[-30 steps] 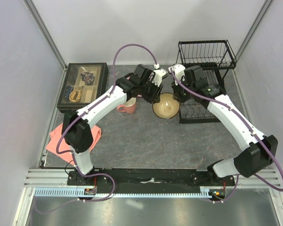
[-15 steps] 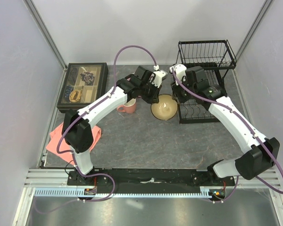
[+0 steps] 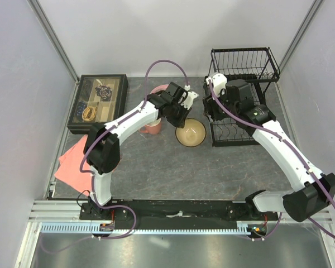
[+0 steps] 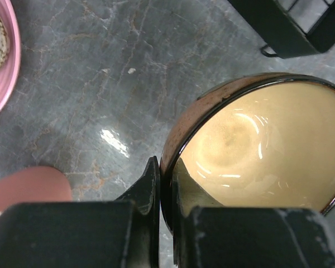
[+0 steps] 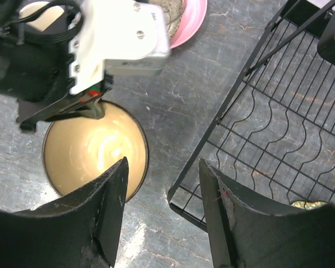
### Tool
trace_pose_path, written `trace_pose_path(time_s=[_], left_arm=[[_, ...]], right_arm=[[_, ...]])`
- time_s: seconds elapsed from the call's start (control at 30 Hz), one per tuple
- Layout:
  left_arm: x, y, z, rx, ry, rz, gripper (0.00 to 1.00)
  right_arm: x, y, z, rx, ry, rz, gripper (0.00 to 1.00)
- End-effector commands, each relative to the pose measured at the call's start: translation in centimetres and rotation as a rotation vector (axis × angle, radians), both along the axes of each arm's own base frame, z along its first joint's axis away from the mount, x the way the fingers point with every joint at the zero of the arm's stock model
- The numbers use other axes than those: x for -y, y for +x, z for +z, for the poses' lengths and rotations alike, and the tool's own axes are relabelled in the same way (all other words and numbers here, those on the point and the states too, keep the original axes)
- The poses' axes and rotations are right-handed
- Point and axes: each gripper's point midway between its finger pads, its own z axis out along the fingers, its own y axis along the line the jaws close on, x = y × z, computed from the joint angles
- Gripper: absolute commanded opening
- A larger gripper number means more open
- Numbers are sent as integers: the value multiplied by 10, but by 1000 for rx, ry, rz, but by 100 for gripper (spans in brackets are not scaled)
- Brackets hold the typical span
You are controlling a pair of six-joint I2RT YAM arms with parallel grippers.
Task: Unload the mixed dishes from the dish rack
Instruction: Place the bowl at the center of the board.
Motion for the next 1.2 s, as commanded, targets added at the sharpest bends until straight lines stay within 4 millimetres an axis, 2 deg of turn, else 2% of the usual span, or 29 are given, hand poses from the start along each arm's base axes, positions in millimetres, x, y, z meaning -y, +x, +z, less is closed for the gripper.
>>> trace_pose_path(time_s=[0.0, 0.07, 0.1, 0.13, 0.27, 0.3, 0.33, 0.4, 0.57, 0.8, 1.17], left_arm=[[14, 33, 30, 99, -58, -27, 2], [15, 43, 34, 108, -70, -21, 2], [11, 51, 26, 91, -63, -11, 2], [12, 59, 34, 107, -78, -8, 2], [9, 79, 30, 101, -69, -12, 2], [6, 86, 36, 113, -72, -12, 2], [7, 88, 25, 95, -62, -19, 2], [5, 94, 25, 96, -53, -28, 2], [-1, 108, 6, 80, -32, -29, 2], [-10, 114, -8, 49, -31, -17, 2], [-11, 115, -27, 23, -5, -15, 2]], right_arm=[[5, -2, 17, 63, 10, -10, 62], [7, -3, 18, 68, 11, -11, 62], [7, -4, 18, 67, 9, -8, 62], [8, -4, 19, 72, 9, -10, 62], [10, -6, 19, 75, 4, -14, 63], [10, -6, 20, 81, 2, -15, 63], [11, -7, 19, 79, 2, -17, 63], [11, -7, 19, 78, 0, -17, 63], [13, -8, 18, 79, 0, -18, 64], [14, -7, 16, 74, -2, -21, 64], [14, -9, 14, 70, 3, -15, 64]])
